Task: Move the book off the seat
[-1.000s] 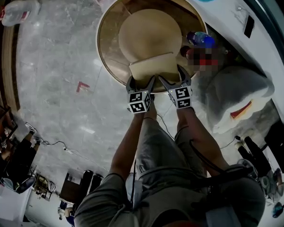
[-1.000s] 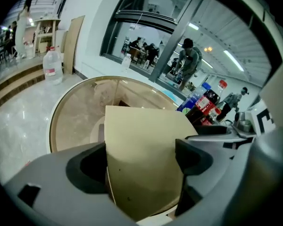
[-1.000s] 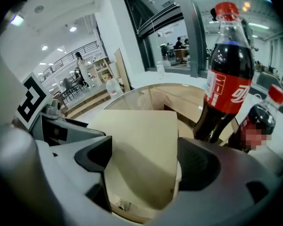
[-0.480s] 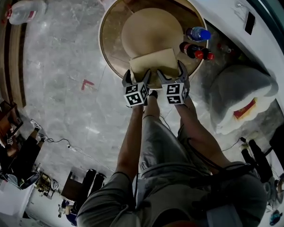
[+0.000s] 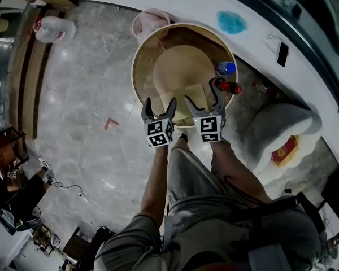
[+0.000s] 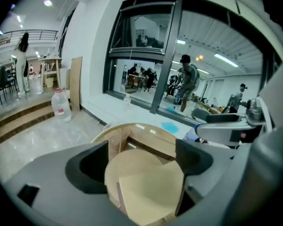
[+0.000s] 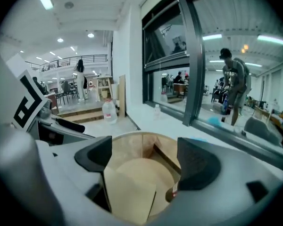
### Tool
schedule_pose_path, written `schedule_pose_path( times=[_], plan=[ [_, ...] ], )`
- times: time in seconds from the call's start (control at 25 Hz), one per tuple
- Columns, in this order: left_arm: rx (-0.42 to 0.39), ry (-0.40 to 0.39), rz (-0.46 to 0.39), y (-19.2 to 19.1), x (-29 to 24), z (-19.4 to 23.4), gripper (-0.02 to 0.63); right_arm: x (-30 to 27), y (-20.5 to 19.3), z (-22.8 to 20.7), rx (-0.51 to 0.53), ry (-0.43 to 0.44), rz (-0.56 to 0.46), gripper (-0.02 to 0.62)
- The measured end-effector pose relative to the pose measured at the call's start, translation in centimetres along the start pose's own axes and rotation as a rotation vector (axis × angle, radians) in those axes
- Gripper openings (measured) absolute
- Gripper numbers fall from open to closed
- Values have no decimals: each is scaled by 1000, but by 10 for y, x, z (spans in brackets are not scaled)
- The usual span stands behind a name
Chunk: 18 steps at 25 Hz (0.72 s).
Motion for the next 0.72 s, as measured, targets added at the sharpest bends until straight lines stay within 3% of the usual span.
schedule_pose_path(
  times=[0.16, 0.4, 0.72],
  plan=[
    [-21, 7, -99, 69, 52, -8, 456, 40, 69, 7, -15, -10, -71, 436],
    [-39, 30, -326, 202, 114, -12, 456, 78, 203, -6, 36, -18, -244, 436],
    [-40, 63, -523, 320, 227, -18, 456, 180, 335, -22, 61, -67, -407, 436]
  ],
)
Point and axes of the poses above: the fingertips, and each gripper's own axes: x backward along the fingers, z to its left, y out of its top, the point moved 3 cm from there along x, backward along the fingers, and after that the axes turned 11 degrees about y, right-handed, at the moved point
